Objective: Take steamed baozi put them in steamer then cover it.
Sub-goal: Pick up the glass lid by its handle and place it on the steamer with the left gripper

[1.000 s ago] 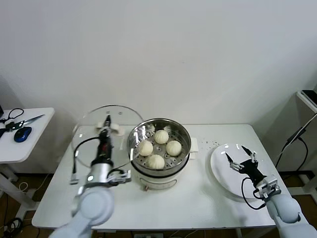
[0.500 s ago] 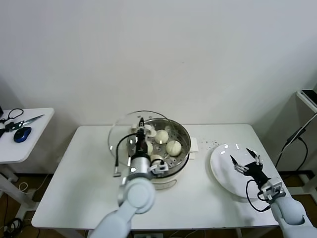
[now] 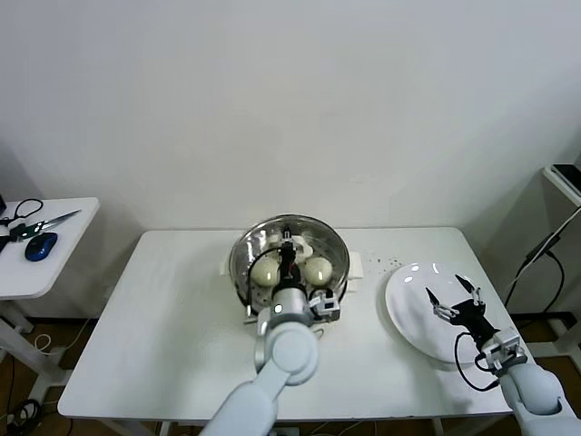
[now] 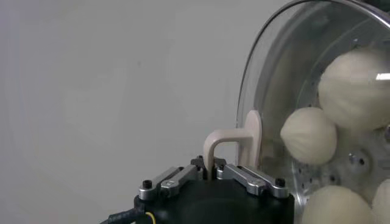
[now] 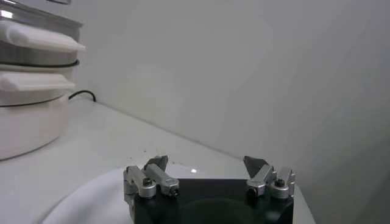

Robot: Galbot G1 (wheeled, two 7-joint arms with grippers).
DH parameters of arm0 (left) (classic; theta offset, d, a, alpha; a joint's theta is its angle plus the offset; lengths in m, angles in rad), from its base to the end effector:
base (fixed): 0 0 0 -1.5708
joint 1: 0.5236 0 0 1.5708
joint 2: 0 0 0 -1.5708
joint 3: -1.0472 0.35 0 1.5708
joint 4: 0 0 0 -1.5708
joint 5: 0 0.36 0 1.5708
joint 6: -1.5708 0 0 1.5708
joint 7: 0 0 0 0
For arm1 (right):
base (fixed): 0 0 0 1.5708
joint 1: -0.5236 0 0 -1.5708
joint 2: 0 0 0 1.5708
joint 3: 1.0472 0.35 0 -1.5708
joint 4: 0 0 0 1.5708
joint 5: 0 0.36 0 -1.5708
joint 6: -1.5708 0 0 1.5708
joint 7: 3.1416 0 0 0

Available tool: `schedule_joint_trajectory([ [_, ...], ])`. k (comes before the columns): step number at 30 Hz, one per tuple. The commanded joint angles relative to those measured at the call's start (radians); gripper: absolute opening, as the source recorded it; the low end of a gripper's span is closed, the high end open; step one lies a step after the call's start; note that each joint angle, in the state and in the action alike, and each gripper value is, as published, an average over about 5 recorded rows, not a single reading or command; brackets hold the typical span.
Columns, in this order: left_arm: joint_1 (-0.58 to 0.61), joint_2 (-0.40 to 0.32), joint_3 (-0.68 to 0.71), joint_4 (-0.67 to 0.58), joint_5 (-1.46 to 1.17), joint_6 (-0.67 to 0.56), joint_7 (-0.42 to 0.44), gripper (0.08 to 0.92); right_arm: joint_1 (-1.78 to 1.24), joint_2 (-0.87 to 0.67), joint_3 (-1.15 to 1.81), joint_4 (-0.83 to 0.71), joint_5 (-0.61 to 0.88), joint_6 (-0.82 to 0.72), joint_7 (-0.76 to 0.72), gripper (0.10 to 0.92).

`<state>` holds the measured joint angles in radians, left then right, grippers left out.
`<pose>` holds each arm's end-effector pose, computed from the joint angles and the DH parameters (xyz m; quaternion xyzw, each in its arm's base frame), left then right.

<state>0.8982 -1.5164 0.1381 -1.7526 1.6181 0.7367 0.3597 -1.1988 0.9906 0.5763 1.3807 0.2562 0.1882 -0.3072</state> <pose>0.3202 -0.2017 -0.2516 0.0093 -0.7221 -0.6907 0.0368 0.2977 -0.2447 -0.3888 0.1160 -0.9775 0.1555 0.0828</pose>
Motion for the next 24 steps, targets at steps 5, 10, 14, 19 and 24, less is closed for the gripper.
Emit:
schedule_joint_trajectory([
  [5,-0.022,-0.051,-0.004,0.075,0.01,0.049,-0.014,0.152,-0.002,0.001,0.007,-0.004,-0.01,0.005,-0.004,0.823],
  [10,-0.022,-0.05,-0.003,0.092,0.008,0.049,-0.037,0.152,-0.003,0.001,0.011,-0.007,-0.012,0.008,-0.007,0.823],
  [14,-0.025,-0.052,-0.004,0.102,0.002,0.049,-0.048,0.152,-0.003,0.0,0.012,-0.008,-0.013,0.009,-0.009,0.823],
  [19,-0.03,-0.054,-0.01,0.112,0.003,0.049,-0.054,0.152,-0.004,0.0,0.015,-0.01,-0.014,0.012,-0.013,0.823],
  [24,-0.025,-0.047,-0.012,0.116,0.002,0.049,-0.053,0.152,-0.004,0.001,0.016,-0.011,-0.016,0.014,-0.016,0.823],
])
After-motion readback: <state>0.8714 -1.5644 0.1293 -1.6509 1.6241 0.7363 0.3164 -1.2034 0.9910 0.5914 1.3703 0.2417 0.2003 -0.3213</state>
